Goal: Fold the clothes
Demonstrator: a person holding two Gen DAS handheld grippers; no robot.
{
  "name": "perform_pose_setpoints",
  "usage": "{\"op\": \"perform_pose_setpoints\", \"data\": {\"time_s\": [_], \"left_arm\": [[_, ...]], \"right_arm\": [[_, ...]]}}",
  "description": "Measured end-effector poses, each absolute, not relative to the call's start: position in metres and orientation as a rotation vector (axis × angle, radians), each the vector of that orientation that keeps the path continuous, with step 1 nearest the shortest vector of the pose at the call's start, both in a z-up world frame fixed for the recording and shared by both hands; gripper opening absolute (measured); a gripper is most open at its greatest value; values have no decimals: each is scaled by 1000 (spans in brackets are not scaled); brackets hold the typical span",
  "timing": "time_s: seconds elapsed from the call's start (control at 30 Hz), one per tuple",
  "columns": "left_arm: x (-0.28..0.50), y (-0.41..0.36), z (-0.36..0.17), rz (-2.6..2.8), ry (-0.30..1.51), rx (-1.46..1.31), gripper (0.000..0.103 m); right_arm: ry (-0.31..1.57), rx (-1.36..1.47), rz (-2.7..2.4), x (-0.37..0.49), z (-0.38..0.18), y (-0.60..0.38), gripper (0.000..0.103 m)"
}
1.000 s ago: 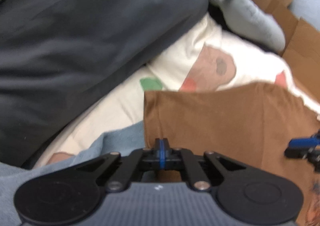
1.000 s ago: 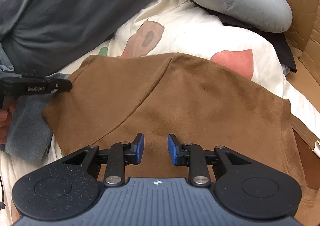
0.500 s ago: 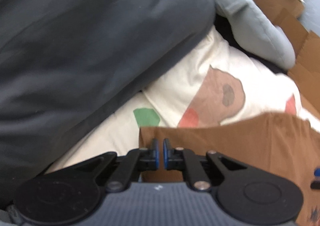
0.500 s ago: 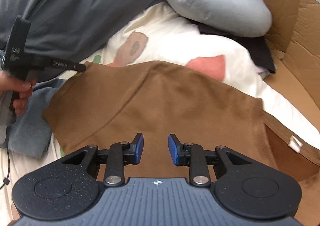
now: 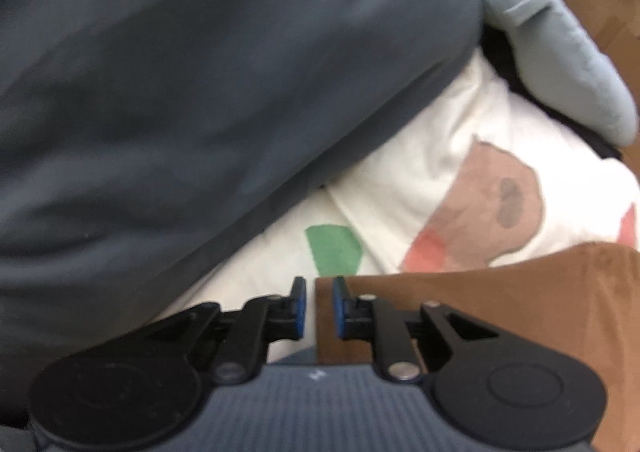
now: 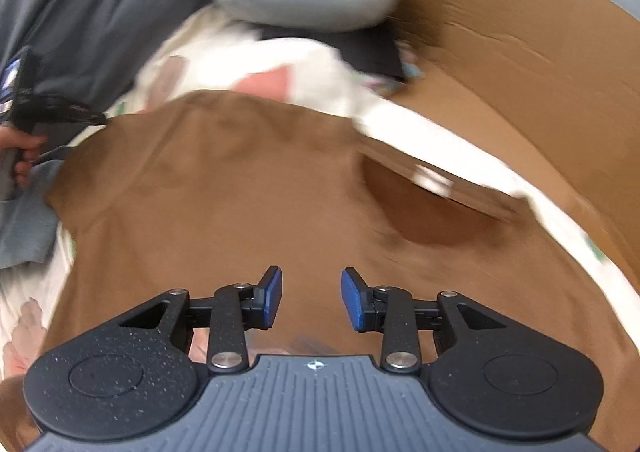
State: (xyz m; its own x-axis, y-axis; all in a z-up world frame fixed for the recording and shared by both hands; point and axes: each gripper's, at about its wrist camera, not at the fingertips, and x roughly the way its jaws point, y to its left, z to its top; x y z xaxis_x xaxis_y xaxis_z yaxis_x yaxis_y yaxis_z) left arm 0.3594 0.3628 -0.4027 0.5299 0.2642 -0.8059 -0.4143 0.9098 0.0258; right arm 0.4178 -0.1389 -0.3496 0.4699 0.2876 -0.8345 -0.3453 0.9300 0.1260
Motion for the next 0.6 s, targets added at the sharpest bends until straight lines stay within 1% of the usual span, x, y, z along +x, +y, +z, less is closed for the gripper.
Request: {"op": "perform_pose_setpoints", "data": {"time_s": [0.03, 0.1, 0.17, 0.37, 0.47, 0.53, 0.6], "left_arm": [[357, 358, -398, 398, 919, -175, 28], [351, 350, -388, 380, 903, -171, 40], [345, 339, -377, 360, 896, -168, 45], [315, 311, -336, 287, 922, -144, 52], [290, 303, -308, 265, 929, -152, 55], [274, 300, -289, 251, 933, -156, 56], [256, 298, -267, 248, 936, -161, 60]], "right_arm": [[1013, -52, 363, 415, -347, -151, 40], [1017, -20, 305, 408, -342, -177, 40], [1024, 22, 253, 400, -337, -200, 40], [1016, 142, 128, 373, -312, -258, 41], [989, 200, 89, 358, -292, -279, 49], [969, 232, 69, 345, -275, -290, 49], [952, 257, 60, 335, -256, -301, 49]]}}
